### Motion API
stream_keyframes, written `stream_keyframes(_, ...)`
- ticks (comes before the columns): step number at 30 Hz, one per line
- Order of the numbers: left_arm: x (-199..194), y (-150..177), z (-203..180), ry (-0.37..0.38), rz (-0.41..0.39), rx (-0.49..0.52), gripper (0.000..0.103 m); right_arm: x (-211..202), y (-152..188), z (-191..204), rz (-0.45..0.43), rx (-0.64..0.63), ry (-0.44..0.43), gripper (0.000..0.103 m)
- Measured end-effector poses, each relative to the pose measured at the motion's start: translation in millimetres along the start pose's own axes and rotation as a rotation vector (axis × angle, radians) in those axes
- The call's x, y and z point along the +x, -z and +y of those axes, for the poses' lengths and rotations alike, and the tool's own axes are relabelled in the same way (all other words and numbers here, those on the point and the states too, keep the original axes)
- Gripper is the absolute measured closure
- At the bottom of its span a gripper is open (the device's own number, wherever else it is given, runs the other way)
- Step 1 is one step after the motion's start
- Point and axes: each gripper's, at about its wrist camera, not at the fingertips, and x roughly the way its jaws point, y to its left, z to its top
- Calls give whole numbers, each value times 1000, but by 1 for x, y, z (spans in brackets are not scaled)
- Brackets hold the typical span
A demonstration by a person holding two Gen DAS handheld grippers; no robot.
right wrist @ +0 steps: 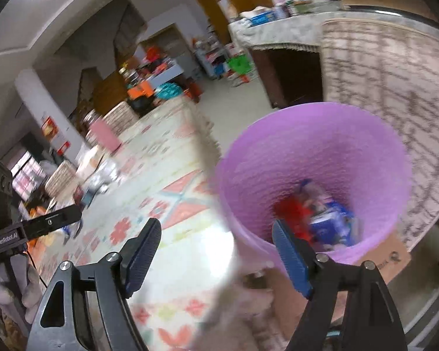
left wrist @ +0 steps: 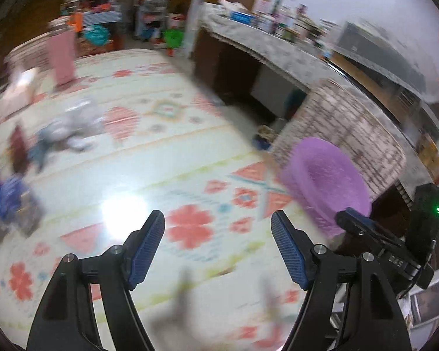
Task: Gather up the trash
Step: 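Return both tools from the wastebasket to the table, then grasp the blue medicine box with the left tool while the right tool grasps a blue plastic bag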
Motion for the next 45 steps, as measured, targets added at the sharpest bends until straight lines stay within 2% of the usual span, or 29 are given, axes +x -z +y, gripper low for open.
stream_keyframes(2, -12, 4, 23, -53, -24, -25, 29, 6, 4, 21, -9, -37, 1, 12)
stream_keyframes(4, -25, 8, 48, -106, -46, -50, 29, 17, 6, 41, 24, -36, -73, 12)
stream_keyframes(7, -45, 15, 92, -195, -79, -106, 29, 28, 12, 74, 24, -90, -96, 12)
stream_keyframes(10, -65, 16, 144, -331, -117, -178, 29, 41, 16, 106, 35, -139, -135, 12)
stream_keyframes(13, -78, 10, 198, -392, -136, -264, 21, 60, 19, 137, 47, -163, -183, 12)
stream_keyframes(15, -84, 6, 236, -369, -149, -371, 13, 75, 19, 155, 57, -167, -227, 12)
stream_keyframes(19, -78, -3, 284, -288, -115, -512, 13, 111, 27, 183, 97, -196, -250, 12)
stream_keyframes(21, -70, -10, 295, -289, -103, -534, 13, 118, 28, 189, 132, -220, -213, 12)
stream_keyframes(25, -46, -22, 296, -294, -73, -524, 13, 113, 29, 188, 111, -238, -263, 12)
stream_keyframes(28, -28, -23, 300, -294, -56, -565, 14, 118, 28, 188, 131, -233, -242, 12)
stream_keyframes(29, -23, -22, 303, -283, -47, -581, 32, 119, 28, 187, 134, -228, -232, 12)
stream_keyframes(30, -16, -21, 305, -265, -14, -592, 74, 118, 28, 187, 132, -224, -227, 12)
stream_keyframes(31, -14, -20, 307, -248, 5, -593, 71, 118, 28, 186, 129, -220, -227, 12)
stream_keyframes(32, -14, -16, 307, -226, 5, -602, 73, 118, 28, 186, 127, -219, -226, 12)
stream_keyframes(35, -29, -7, 300, -218, -39, -583, 73, 117, 28, 188, 120, -224, -214, 12)
stream_keyframes(39, -57, 9, 290, -152, -111, -570, 72, 120, 28, 189, 133, -232, -199, 12)
stream_keyframes(45, -68, 17, 282, -218, -179, -498, 72, 124, 27, 185, 145, -204, -153, 12)
